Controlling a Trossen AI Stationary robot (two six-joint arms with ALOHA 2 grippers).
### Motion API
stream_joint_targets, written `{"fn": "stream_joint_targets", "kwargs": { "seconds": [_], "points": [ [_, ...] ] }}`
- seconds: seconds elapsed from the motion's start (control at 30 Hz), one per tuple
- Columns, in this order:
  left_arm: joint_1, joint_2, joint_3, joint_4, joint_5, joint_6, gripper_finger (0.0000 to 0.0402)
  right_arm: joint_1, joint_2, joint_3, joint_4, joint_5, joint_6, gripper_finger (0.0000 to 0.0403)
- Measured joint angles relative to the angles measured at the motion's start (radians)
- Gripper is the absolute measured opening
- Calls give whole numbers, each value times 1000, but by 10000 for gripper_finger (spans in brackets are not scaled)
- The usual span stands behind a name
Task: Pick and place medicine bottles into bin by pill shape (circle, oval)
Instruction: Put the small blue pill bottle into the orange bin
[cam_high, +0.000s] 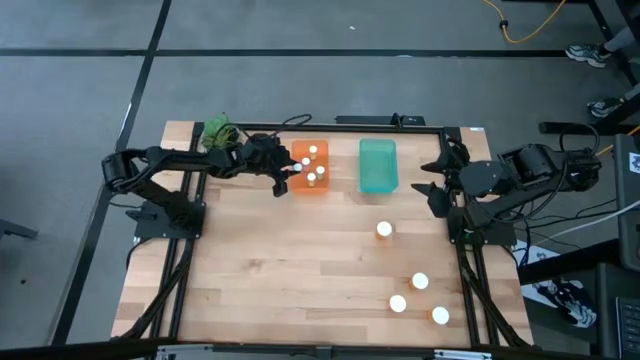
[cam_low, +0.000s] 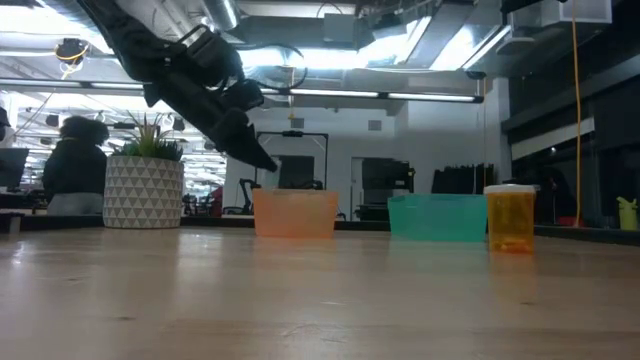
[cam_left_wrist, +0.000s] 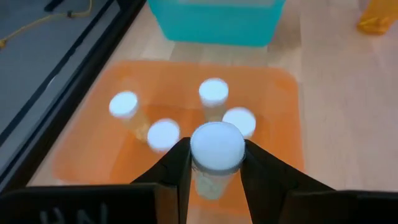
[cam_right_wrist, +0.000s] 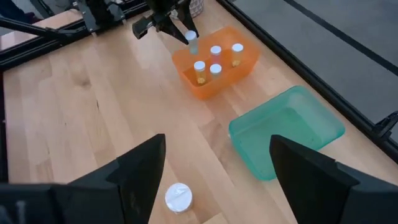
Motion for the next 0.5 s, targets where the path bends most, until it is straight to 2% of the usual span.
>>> {"fn": "stream_joint_targets", "kwargs": {
  "seconds": [0.5],
  "points": [
    [-1, 187, 0, 166, 55, 1, 102, 0, 0, 0, 0, 14, 22, 289]
  ]
}}
